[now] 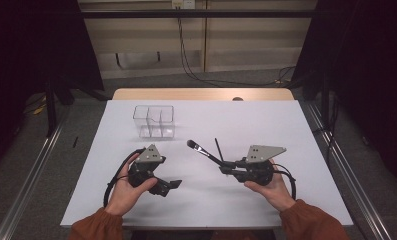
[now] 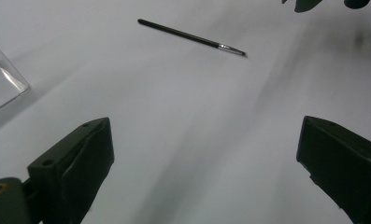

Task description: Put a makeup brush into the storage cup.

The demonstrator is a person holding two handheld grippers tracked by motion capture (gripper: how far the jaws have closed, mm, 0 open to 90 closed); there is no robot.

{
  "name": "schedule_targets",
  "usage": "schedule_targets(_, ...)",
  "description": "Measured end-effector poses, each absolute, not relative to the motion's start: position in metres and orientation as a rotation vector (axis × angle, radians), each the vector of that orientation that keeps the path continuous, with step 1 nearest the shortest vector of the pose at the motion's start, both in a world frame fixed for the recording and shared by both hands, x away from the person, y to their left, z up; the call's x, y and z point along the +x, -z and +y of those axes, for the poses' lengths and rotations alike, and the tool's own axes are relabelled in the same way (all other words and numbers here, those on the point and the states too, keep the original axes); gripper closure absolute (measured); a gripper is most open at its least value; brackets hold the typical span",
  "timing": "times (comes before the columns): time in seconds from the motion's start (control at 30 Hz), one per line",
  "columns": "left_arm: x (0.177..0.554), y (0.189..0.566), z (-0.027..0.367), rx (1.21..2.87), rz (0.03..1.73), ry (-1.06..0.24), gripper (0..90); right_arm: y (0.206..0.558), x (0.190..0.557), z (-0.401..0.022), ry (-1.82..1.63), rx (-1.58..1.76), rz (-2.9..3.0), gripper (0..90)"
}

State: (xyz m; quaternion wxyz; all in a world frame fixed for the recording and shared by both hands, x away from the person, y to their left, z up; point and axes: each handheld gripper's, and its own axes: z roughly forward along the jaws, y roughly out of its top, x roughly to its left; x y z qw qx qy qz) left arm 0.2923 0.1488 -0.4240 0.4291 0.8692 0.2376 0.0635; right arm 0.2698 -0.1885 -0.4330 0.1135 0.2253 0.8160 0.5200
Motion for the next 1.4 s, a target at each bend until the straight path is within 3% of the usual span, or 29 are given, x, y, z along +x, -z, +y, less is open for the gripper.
schedule_targets(0.4,0.288,0.421,0.134,2.019,0.573,-0.184,4.2,0.428,0.269,-0.188,-1.564,0.671,2.343,80.0)
schedule_targets(1.03,0.287,0.419,0.094,1.927,0.533,-0.174,3.6,0.428,0.269,-0.186,-1.564,0.658,2.348,80.0)
schedule_targets(1.23,0.287,0.419,0.086,1.907,0.533,-0.197,4.6,0.428,0.269,-0.187,-1.574,0.663,2.34,80.0)
schedule_targets(1.4,0.288,0.416,0.083,1.874,0.523,-0.193,11.3,0.429,0.269,-0.187,-1.571,0.661,2.342,80.0)
